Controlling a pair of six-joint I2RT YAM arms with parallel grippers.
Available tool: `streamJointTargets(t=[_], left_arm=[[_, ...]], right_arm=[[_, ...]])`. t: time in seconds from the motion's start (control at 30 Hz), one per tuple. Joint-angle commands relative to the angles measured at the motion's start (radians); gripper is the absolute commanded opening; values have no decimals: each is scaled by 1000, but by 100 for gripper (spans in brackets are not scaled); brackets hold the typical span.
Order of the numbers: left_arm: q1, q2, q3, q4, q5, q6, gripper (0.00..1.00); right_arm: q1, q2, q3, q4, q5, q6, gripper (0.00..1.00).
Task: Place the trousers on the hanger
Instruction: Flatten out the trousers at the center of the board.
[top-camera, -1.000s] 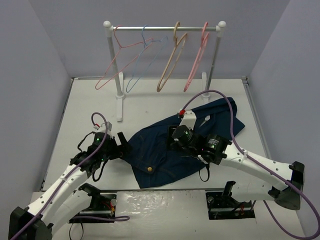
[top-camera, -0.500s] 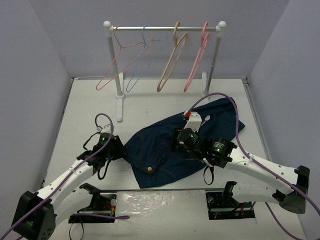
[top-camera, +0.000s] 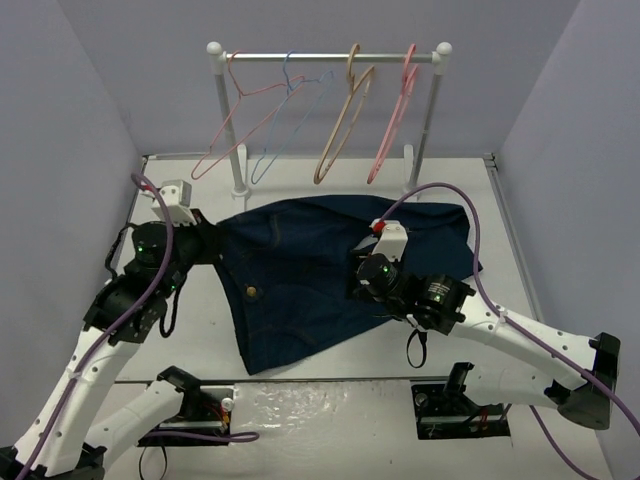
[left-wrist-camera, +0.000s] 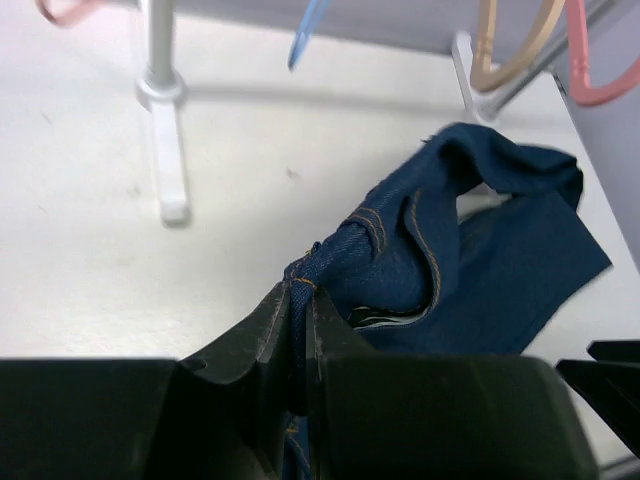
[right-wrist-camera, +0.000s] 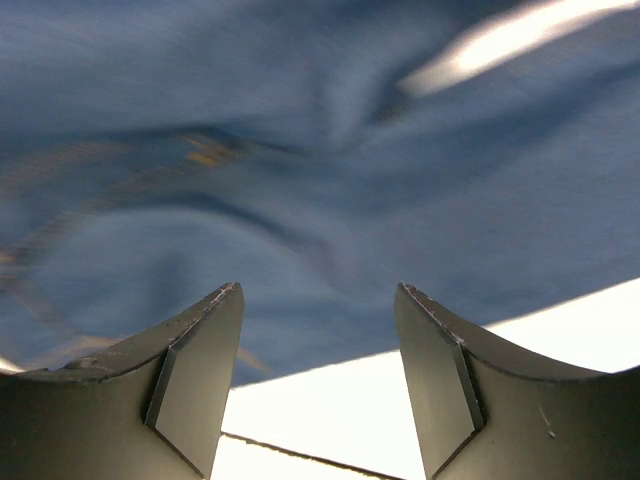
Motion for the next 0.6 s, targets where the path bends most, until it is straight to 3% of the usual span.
streamJointTargets(t=[0.0,0.2,0.33,0.43,0.57], left_arm=[[19,56,-10,-60,-193,168,5],[237,188,-60,-23,-200,163,22],[325,298,-3,-28,-318,165,34],[345,326,49,-43,-209,115,51],[316,284,14,-35,-16,42,61]], right_arm=[[-9,-16,33,36,62,-14,59],[-9,-22,17,36,52,2,60],[-10,-25,1,36,53,8,60],[-12,-32,-10,36,59,7,60],[-24,-45,-22,36,64,6,61]])
